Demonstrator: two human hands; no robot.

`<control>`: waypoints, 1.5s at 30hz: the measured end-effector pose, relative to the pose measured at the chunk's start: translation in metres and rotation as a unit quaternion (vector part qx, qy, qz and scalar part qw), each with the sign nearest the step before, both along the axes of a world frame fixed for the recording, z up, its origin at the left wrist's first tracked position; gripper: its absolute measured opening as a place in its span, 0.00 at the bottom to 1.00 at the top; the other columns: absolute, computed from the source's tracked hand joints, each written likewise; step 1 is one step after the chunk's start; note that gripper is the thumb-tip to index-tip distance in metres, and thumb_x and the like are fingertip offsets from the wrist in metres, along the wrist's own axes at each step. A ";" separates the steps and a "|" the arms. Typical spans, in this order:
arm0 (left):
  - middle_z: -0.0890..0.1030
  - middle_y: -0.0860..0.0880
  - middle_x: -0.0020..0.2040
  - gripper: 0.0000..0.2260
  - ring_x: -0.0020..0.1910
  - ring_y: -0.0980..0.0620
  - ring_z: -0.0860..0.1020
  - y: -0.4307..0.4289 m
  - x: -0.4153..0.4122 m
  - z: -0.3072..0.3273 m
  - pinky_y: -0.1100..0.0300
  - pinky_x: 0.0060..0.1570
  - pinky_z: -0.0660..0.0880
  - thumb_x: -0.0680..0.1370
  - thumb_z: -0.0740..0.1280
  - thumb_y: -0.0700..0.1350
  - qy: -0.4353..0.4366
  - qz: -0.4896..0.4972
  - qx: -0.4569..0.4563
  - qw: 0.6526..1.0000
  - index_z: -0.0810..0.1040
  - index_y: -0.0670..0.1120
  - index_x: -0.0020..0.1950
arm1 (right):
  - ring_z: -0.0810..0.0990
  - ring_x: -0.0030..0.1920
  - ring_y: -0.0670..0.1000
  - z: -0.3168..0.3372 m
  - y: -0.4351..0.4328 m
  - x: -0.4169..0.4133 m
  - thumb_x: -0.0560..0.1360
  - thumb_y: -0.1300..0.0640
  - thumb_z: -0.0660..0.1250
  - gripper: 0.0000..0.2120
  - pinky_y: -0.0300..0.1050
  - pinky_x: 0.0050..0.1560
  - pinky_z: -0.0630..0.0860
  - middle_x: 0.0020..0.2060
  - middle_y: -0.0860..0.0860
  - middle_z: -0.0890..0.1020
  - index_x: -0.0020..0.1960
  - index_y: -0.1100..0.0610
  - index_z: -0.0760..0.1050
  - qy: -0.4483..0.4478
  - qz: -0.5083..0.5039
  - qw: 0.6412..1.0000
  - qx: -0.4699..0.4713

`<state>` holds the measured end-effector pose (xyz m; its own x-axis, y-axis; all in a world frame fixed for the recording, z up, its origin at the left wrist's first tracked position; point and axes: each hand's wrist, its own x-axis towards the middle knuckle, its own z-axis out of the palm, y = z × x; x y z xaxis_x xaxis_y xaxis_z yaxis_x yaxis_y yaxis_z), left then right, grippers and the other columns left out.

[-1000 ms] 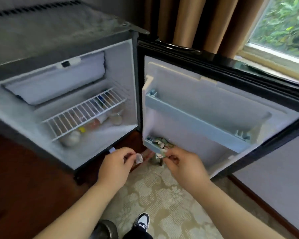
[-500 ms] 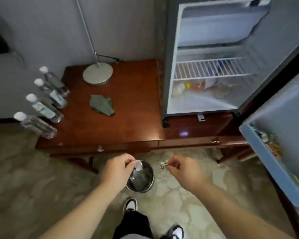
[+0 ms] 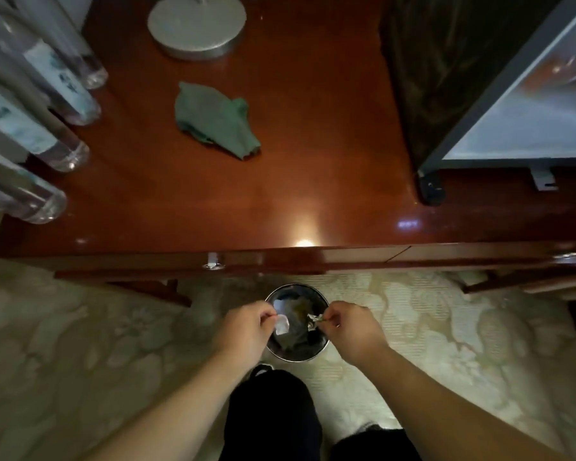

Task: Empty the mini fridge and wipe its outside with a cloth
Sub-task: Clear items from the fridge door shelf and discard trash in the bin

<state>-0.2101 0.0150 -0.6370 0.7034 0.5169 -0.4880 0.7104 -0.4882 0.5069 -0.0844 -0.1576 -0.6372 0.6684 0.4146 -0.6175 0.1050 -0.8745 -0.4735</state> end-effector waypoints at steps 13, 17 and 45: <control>0.85 0.57 0.53 0.14 0.52 0.56 0.82 0.006 0.010 -0.168 0.62 0.50 0.76 0.78 0.68 0.56 0.040 -0.047 -0.034 0.997 0.81 0.56 0.63 | 0.82 0.52 0.55 -0.166 0.007 0.009 0.76 0.45 0.69 0.16 0.46 0.50 0.80 0.53 0.51 0.84 0.62 0.48 0.79 0.010 0.059 0.996 -0.067; 0.84 0.59 0.53 0.14 0.51 0.59 0.81 0.007 0.000 -0.127 0.63 0.50 0.76 0.78 0.69 0.56 0.039 -0.042 -0.031 0.998 0.80 0.58 0.64 | 0.82 0.50 0.52 -0.126 -0.011 0.009 0.74 0.44 0.71 0.21 0.46 0.49 0.80 0.50 0.47 0.84 0.65 0.46 0.76 0.021 0.031 0.997 -0.068; 0.76 0.62 0.57 0.19 0.51 0.63 0.75 -0.169 0.170 0.327 0.65 0.50 0.74 0.78 0.68 0.59 -0.183 -0.475 0.023 0.860 0.74 0.60 0.69 | 0.77 0.48 0.43 0.357 -0.262 -0.010 0.76 0.41 0.70 0.22 0.38 0.49 0.75 0.60 0.43 0.80 0.69 0.44 0.74 -0.224 -0.341 0.913 -0.008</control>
<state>-0.0402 -0.1535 -0.3105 0.9210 -0.3641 -0.1383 -0.2239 -0.7856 0.5769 -0.0947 -0.4200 -0.2799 0.9549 -0.1994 -0.2201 -0.2863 -0.8149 -0.5039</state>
